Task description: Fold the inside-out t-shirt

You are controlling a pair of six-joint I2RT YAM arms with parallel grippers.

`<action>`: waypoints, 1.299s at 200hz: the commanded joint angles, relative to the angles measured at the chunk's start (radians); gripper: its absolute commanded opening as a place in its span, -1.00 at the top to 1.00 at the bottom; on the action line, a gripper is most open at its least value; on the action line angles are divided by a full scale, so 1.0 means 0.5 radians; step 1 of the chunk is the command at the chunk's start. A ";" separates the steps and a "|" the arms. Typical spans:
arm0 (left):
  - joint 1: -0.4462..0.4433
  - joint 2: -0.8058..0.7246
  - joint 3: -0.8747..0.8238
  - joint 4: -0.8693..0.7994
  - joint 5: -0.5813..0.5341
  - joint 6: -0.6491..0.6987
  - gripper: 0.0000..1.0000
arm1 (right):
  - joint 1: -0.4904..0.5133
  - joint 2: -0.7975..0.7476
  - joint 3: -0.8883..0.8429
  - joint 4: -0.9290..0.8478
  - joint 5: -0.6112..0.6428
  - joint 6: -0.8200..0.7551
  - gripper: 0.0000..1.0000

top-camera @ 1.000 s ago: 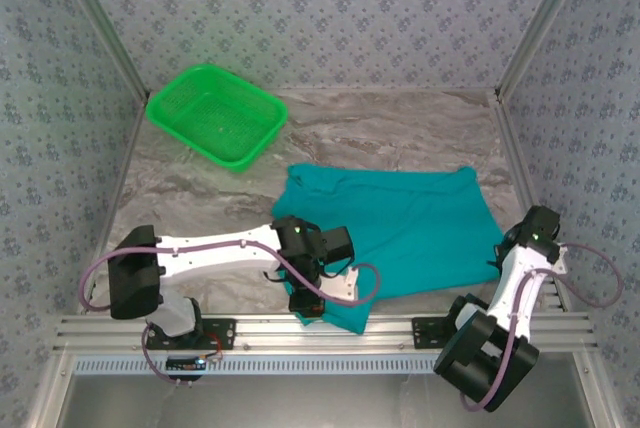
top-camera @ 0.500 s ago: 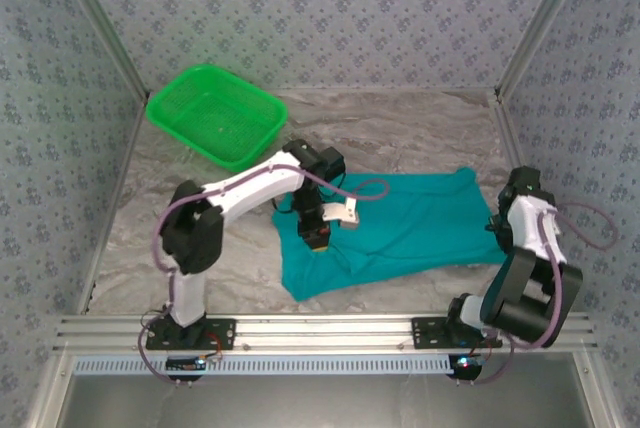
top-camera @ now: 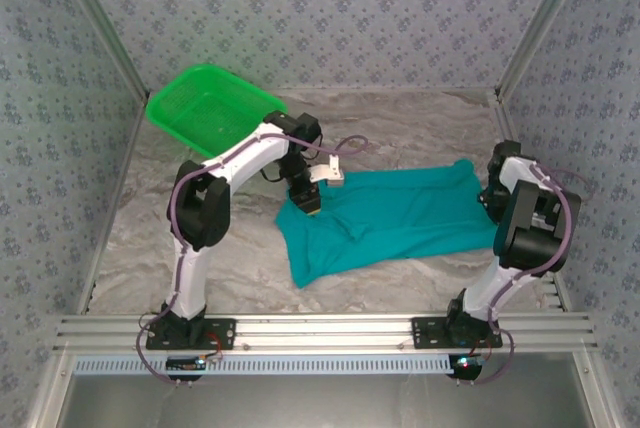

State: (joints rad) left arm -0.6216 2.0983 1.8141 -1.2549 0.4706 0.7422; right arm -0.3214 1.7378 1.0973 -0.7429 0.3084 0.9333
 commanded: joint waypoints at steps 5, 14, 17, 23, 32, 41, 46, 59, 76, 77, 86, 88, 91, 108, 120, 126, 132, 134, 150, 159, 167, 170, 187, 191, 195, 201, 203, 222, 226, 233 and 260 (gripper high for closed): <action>0.033 -0.198 -0.154 0.208 -0.160 -0.385 0.37 | 0.059 -0.017 0.109 -0.077 -0.023 -0.081 0.83; 0.032 -0.304 -0.232 0.273 -0.164 -0.649 0.36 | 0.074 -0.057 0.121 -0.107 -0.025 -0.098 0.84; 0.028 -0.342 -0.275 0.303 -0.141 -0.729 0.34 | 0.079 -0.067 0.122 -0.122 -0.020 -0.097 0.84; 0.013 -0.427 -0.382 0.361 -0.060 -0.848 0.32 | 0.089 -0.107 0.122 -0.148 -0.002 -0.092 0.84; -0.032 -0.580 -0.628 0.543 0.059 -1.040 0.28 | 0.101 -0.155 0.100 -0.159 0.014 -0.085 0.80; -0.113 -0.728 -0.889 0.751 0.067 -1.262 0.15 | 0.103 -0.193 0.074 -0.156 0.012 -0.077 0.56; -0.165 -0.794 -1.017 0.851 0.060 -1.373 0.12 | 0.099 -0.201 0.068 -0.159 0.008 -0.075 0.42; -0.290 -0.911 -1.283 1.029 -0.030 -1.653 0.11 | 0.088 -0.210 0.066 -0.198 -0.009 -0.090 0.32; -0.428 -1.026 -1.529 1.141 -0.366 -1.916 0.04 | 0.100 -0.278 0.031 -0.272 0.003 -0.123 0.09; -0.432 -1.031 -1.542 1.141 -0.383 -1.930 0.04 | 0.102 -0.284 0.027 -0.275 0.006 -0.123 0.07; -0.450 -1.069 -1.631 1.243 -0.547 -2.059 0.02 | 0.115 -0.368 -0.045 -0.286 0.013 -0.133 -0.05; -0.452 -1.073 -1.647 1.257 -0.563 -2.077 0.02 | 0.119 -0.390 -0.064 -0.289 0.014 -0.135 -0.08; -0.451 -1.081 -1.662 1.281 -0.577 -2.099 0.02 | 0.123 -0.422 -0.094 -0.288 0.018 -0.136 -0.12; -0.488 -1.078 -1.726 1.383 -0.600 -2.159 0.01 | 0.152 -0.590 -0.267 -0.291 0.028 -0.136 -0.23; -0.535 -1.048 -1.722 1.444 -0.543 -2.177 0.01 | 0.129 -0.674 -0.383 -0.283 -0.012 -0.137 -0.26; -0.568 -1.031 -1.720 1.475 -0.528 -2.175 0.01 | 0.107 -0.705 -0.437 -0.267 -0.022 -0.149 -0.26; -0.594 -1.010 -1.711 1.485 -0.523 -2.165 0.01 | 0.086 -0.725 -0.485 -0.238 -0.030 -0.168 -0.26; -0.598 -1.001 -1.706 1.487 -0.521 -2.161 0.02 | 0.077 -0.730 -0.499 -0.226 -0.037 -0.180 -0.26; -0.625 -0.931 -1.678 1.467 -0.496 -2.147 0.15 | 0.012 -0.740 -0.572 -0.189 -0.104 -0.248 -0.26; -0.630 -0.909 -1.679 1.465 -0.474 -2.122 0.24 | -0.011 -0.739 -0.599 -0.158 -0.150 -0.281 -0.26; -0.631 -0.902 -1.693 1.461 -0.476 -2.101 0.28 | -0.026 -0.741 -0.627 -0.109 -0.184 -0.311 -0.26; -0.633 -0.902 -1.698 1.461 -0.467 -2.095 0.29 | -0.028 -0.739 -0.635 -0.098 -0.191 -0.313 -0.26; -0.640 -0.912 -1.695 1.451 -0.388 -2.069 0.18 | -0.040 -0.712 -0.654 -0.015 -0.242 -0.346 -0.25; -0.645 -0.918 -1.691 1.449 -0.352 -2.065 0.15 | -0.041 -0.701 -0.653 -0.011 -0.245 -0.346 -0.25; -0.653 -0.922 -1.686 1.444 -0.318 -2.059 0.13 | -0.041 -0.689 -0.650 -0.006 -0.244 -0.349 -0.24; -0.673 -0.924 -1.671 1.431 -0.292 -2.055 0.11 | -0.042 -0.669 -0.648 0.008 -0.246 -0.356 -0.22; -0.681 -0.928 -1.666 1.425 -0.293 -2.055 0.10 | -0.041 -0.663 -0.648 0.014 -0.246 -0.358 -0.22; -0.731 -0.913 -1.647 1.414 -0.271 -2.102 0.04 | -0.061 -0.618 -0.653 0.043 -0.239 -0.369 -0.14; -0.734 -0.904 -1.648 1.424 -0.249 -2.118 0.04 | -0.067 -0.611 -0.660 0.054 -0.241 -0.373 -0.13; -0.735 -0.888 -1.647 1.436 -0.226 -2.153 0.04 | -0.082 -0.603 -0.674 0.076 -0.248 -0.376 -0.09; -0.748 -0.896 -1.634 1.392 -0.222 -2.163 0.03 | -0.129 -0.583 -0.707 0.139 -0.299 -0.398 0.02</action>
State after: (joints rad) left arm -0.9913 1.6470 0.9565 -0.5369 0.3252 -0.3206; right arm -0.3683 1.4307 0.7593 -0.6979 0.1799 0.7536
